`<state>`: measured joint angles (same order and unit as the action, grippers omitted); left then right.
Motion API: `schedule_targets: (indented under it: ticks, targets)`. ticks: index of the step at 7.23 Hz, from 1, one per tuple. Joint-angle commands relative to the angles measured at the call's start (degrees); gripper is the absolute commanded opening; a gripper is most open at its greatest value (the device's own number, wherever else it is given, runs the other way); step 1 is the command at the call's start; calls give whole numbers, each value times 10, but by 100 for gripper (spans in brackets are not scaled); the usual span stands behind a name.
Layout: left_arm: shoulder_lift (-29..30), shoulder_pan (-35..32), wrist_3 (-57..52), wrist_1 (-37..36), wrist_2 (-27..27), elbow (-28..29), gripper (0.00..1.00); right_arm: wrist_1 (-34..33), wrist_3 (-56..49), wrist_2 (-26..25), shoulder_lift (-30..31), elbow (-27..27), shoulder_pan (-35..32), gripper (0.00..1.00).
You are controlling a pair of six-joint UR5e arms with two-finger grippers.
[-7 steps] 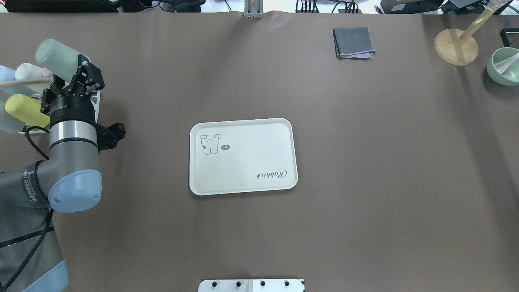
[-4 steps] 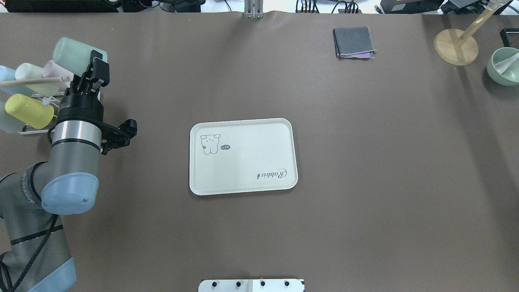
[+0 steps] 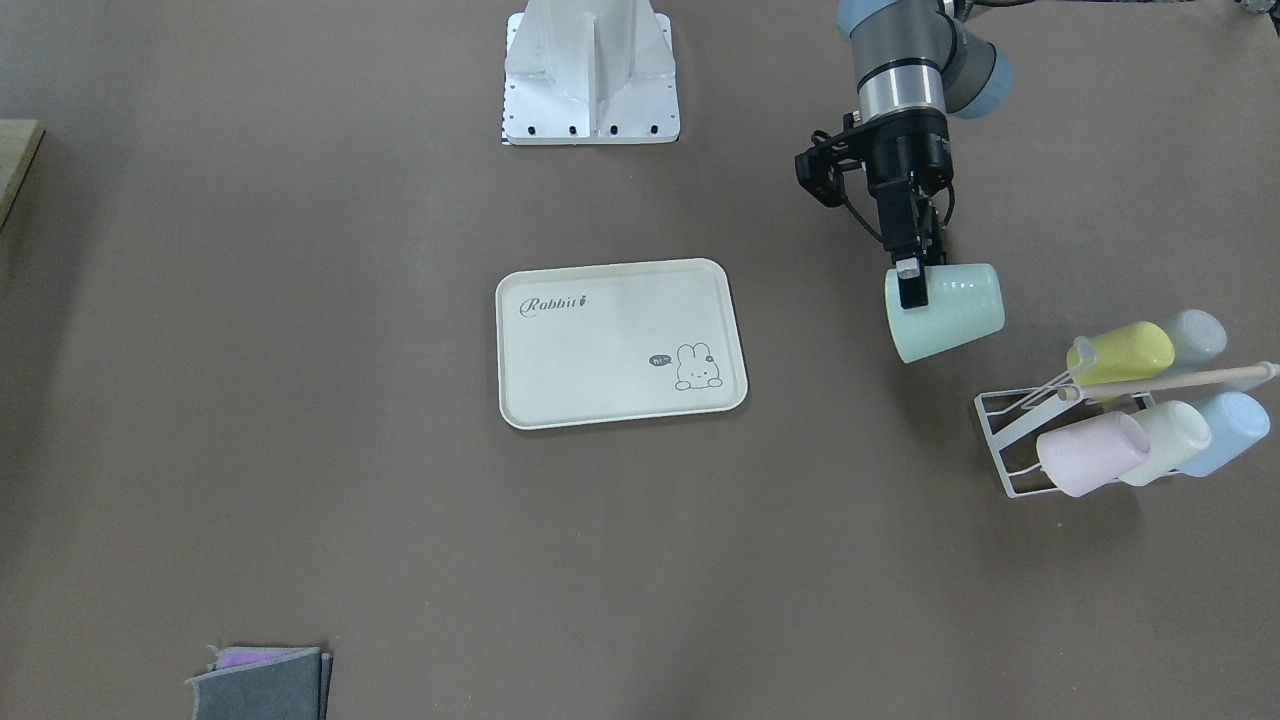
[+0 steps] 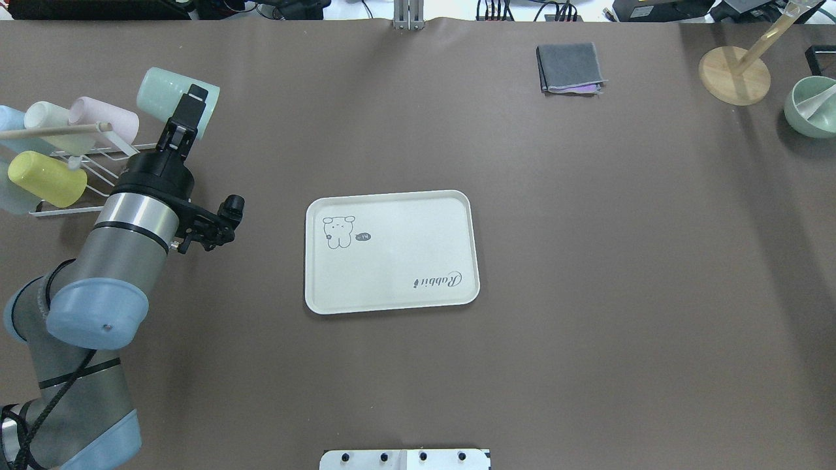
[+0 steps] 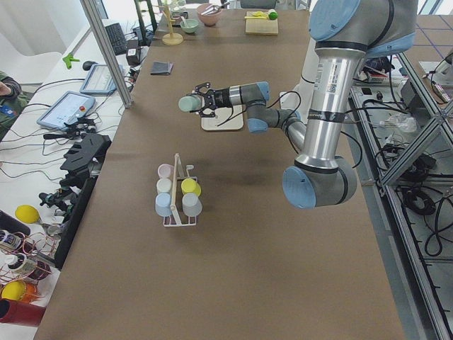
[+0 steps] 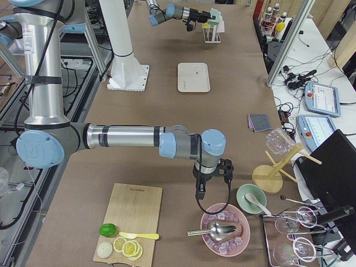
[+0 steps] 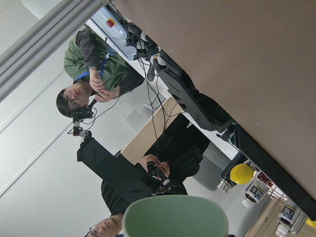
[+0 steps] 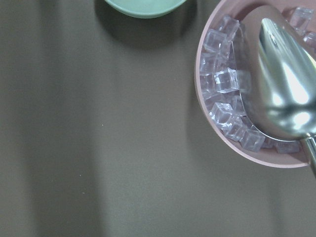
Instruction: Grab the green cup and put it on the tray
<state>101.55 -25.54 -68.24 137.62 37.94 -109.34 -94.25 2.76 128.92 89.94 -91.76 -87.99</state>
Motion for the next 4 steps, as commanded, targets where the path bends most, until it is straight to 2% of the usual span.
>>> schedule_targets:
  ticks: [1, 3, 4]
  targets:
    - [19, 1, 88, 41, 42, 5, 36, 1, 0, -7, -4, 1, 4, 100]
    - [48, 3, 207, 59, 133, 21, 28, 2, 1, -6, -6, 0, 4, 100]
    - [77, 5, 223, 137, 175, 68, 22, 2, 1, -4, -11, -1, 6, 100]
